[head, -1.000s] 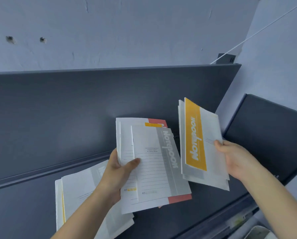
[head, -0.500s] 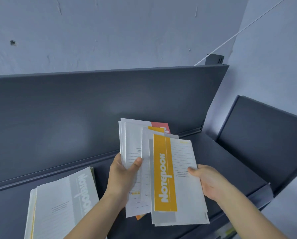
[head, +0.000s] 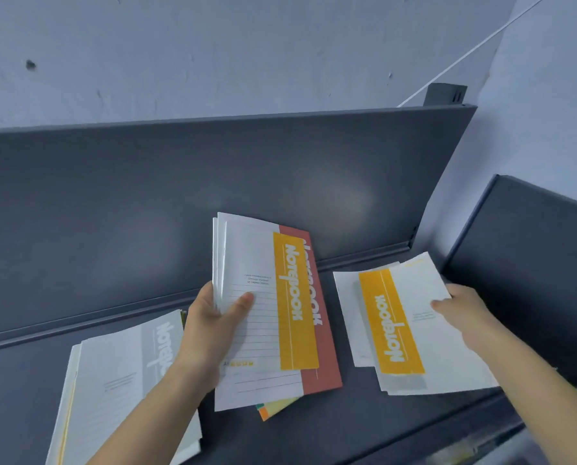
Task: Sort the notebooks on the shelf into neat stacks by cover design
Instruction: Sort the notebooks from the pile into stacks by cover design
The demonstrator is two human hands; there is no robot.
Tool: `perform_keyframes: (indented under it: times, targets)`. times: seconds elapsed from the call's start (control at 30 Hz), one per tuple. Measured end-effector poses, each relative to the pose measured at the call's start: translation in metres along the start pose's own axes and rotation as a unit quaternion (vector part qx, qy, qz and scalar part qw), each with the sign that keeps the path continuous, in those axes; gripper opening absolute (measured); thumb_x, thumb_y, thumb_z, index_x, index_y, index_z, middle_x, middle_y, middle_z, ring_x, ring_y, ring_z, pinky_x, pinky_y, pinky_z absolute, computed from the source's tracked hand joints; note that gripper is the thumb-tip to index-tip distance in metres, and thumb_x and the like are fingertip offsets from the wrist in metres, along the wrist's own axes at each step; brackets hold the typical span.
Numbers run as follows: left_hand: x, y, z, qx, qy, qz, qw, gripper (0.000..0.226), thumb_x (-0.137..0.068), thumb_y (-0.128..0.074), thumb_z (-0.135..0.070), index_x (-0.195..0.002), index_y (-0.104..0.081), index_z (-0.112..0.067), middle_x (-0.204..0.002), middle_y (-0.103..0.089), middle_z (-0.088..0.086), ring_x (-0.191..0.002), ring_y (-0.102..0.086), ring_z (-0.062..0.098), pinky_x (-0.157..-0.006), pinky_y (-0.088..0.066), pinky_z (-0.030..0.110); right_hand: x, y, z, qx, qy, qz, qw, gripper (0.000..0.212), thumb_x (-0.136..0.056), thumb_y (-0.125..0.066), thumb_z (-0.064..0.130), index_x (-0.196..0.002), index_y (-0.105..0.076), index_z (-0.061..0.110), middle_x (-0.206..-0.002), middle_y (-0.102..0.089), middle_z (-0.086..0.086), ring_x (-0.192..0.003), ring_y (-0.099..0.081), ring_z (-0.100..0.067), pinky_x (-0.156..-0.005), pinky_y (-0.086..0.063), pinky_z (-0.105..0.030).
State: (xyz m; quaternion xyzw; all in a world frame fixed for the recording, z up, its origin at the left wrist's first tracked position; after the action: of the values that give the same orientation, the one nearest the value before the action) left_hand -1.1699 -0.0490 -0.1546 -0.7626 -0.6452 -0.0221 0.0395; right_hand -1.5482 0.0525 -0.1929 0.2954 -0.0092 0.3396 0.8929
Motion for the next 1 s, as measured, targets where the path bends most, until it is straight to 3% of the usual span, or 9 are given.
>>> perform_keyframes:
  times: [0.17, 0.23, 0.27, 0.33, 0.43, 0.53, 0.7, 0.87, 1.0]
  targets:
    - [0.008, 0.012, -0.002, 0.006, 0.002, -0.007, 1.000, 0.017, -0.089, -0.067, -0.017, -0.105, -0.061, -0.019, -0.091, -0.076, 0.002, -0.077, -0.074, 0.020, -0.063, -0.058, 0.034, -0.003, -0.026, 0.008, 0.178, 0.044, 0.028, 0.983, 0.022, -0.081, -0.058, 0.010, -0.102, -0.066, 0.009, -0.108, -0.066, -0.016, -0.096, -0.060, -0.033, -0.068, -0.044, -0.031]
    - [0.012, 0.013, 0.000, 0.014, 0.011, -0.009, 1.000, 0.019, -0.087, -0.068, -0.018, -0.105, -0.061, -0.017, -0.092, -0.076, 0.004, -0.079, -0.074, 0.022, -0.065, -0.059, 0.037, 0.005, -0.033, 0.022, 0.265, 0.094, 0.007, 0.960, 0.046, -0.084, -0.061, 0.020, -0.128, -0.055, 0.009, -0.132, -0.053, -0.018, -0.121, -0.049, -0.034, -0.089, -0.044, -0.035]
    - [0.014, 0.013, 0.001, 0.022, 0.016, -0.009, 1.000, 0.021, -0.087, -0.069, -0.018, -0.106, -0.062, -0.016, -0.093, -0.076, 0.004, -0.081, -0.074, 0.023, -0.065, -0.059, 0.037, 0.015, -0.037, 0.035, 0.253, 0.137, -0.014, 0.957, 0.052, -0.087, -0.062, 0.023, -0.135, -0.050, 0.008, -0.137, -0.048, -0.018, -0.127, -0.044, -0.034, -0.097, -0.040, -0.037]
    - [0.018, 0.010, 0.005, 0.041, 0.029, -0.011, 0.999, 0.025, -0.085, -0.071, -0.019, -0.108, -0.061, -0.017, -0.095, -0.075, 0.005, -0.082, -0.073, 0.024, -0.064, -0.059, 0.037, 0.048, -0.049, 0.065, 0.135, 0.210, 0.001, 0.968, 0.039, -0.090, -0.060, 0.025, -0.126, -0.058, 0.011, -0.127, -0.056, -0.013, -0.119, -0.052, -0.029, -0.097, -0.040, -0.035]
    - [0.022, 0.002, 0.008, 0.065, 0.043, -0.011, 0.997, 0.028, -0.084, -0.072, -0.020, -0.110, -0.061, -0.018, -0.094, -0.076, 0.004, -0.080, -0.074, 0.023, -0.059, -0.058, 0.035, 0.112, -0.084, 0.092, 0.019, 0.221, 0.182, 0.958, 0.020, -0.091, -0.057, 0.036, -0.101, -0.066, 0.021, -0.098, -0.067, 0.007, -0.094, -0.063, -0.014, -0.088, -0.050, -0.033]
    - [0.028, -0.009, 0.005, 0.089, 0.047, 0.009, 0.995, 0.029, -0.082, -0.073, -0.016, -0.109, -0.061, -0.017, -0.093, -0.076, 0.004, -0.079, -0.074, 0.024, -0.061, -0.059, 0.038, 0.139, -0.113, 0.085, -0.028, 0.145, 0.313, 0.938, 0.033, -0.082, -0.066, 0.046, -0.106, -0.062, 0.023, -0.103, -0.069, 0.010, -0.096, -0.065, -0.009, -0.084, -0.053, -0.030]
    - [0.035, -0.026, 0.005, 0.112, 0.058, 0.054, 0.991, 0.037, -0.077, -0.076, -0.006, -0.110, -0.061, -0.017, -0.099, -0.075, 0.007, -0.085, -0.073, 0.028, -0.068, -0.059, 0.043, 0.133, -0.101, 0.076, -0.133, 0.093, 0.295, 0.942, 0.022, -0.082, -0.072, 0.015, -0.104, -0.068, 0.017, -0.102, -0.073, -0.001, -0.092, -0.070, -0.017, -0.079, -0.056, -0.036]
    - [0.036, -0.039, 0.011, 0.124, 0.072, 0.055, 0.988, 0.033, -0.082, -0.073, -0.014, -0.112, -0.060, -0.018, -0.098, -0.075, 0.005, -0.085, -0.073, 0.027, -0.068, -0.060, 0.041, 0.117, -0.078, 0.067, -0.185, 0.087, 0.238, 0.949, 0.015, -0.089, -0.065, 0.012, -0.102, -0.066, 0.019, -0.101, -0.072, -0.002, -0.094, -0.067, -0.020, -0.079, -0.054, -0.038]
    - [0.035, -0.037, 0.013, 0.097, 0.071, 0.054, 0.991, 0.034, -0.082, -0.074, -0.017, -0.113, -0.060, -0.019, -0.098, -0.075, 0.003, -0.086, -0.073, 0.027, -0.077, -0.059, 0.046, 0.089, -0.057, 0.044, -0.260, 0.014, 0.150, 0.954, 0.017, -0.094, -0.057, 0.013, -0.111, -0.058, 0.016, -0.106, -0.066, -0.004, -0.098, -0.063, -0.025, -0.082, -0.051, -0.042]
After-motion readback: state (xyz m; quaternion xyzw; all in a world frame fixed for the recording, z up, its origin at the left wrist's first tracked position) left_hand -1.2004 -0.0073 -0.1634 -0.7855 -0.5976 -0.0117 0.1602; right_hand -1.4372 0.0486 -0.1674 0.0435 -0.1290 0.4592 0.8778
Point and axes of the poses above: each hand's wrist, its own x-axis away from the middle knuckle, its own y-axis out of the back of the hand, z = x × y, the point moved 6 cm from there along -x, towards the middle knuckle
